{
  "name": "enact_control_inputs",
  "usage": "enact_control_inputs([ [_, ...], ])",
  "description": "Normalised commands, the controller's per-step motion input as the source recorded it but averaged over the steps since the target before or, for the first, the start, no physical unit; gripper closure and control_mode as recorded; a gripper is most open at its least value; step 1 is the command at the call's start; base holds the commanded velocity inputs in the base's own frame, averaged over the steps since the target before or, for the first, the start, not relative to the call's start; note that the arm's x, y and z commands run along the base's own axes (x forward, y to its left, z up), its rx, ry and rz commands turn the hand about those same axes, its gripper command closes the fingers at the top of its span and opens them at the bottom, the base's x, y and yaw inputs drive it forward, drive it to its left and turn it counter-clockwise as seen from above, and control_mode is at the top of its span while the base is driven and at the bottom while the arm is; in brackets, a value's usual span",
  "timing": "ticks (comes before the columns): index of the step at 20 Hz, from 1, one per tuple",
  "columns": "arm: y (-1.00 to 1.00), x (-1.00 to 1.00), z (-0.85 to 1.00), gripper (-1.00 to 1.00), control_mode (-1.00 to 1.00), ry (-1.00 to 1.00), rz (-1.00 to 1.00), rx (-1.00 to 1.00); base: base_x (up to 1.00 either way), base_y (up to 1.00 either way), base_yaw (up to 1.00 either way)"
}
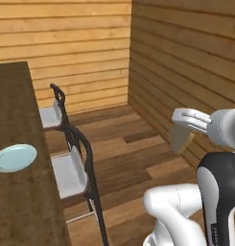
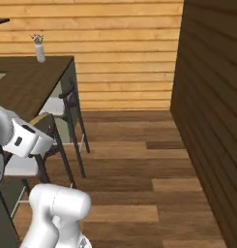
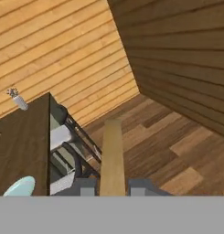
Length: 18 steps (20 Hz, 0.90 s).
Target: Start the toaster. Once the lever pops up, take the bread to the plate on the dining counter.
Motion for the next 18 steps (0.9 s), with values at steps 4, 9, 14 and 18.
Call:
enact_control_inputs([
  [4, 0.0, 0.0, 0.0, 1.0, 1.0, 0.0, 0.0, 0.0, 0.21, -0.11, 0.88],
  [9, 0.0, 0.0, 0.0, 1.0, 1.0, 0.0, 0.0, 0.0, 0.02, -0.29, 0.83],
  [14, 0.0, 0.0, 0.0, 1.0, 1.0, 0.0, 0.0, 0.0, 0.04, -0.49, 0.75],
  [18, 0.0, 0.0, 0.0, 1.0, 1.0, 0.0, 0.0, 0.0, 0.18, -0.64, 0.67],
])
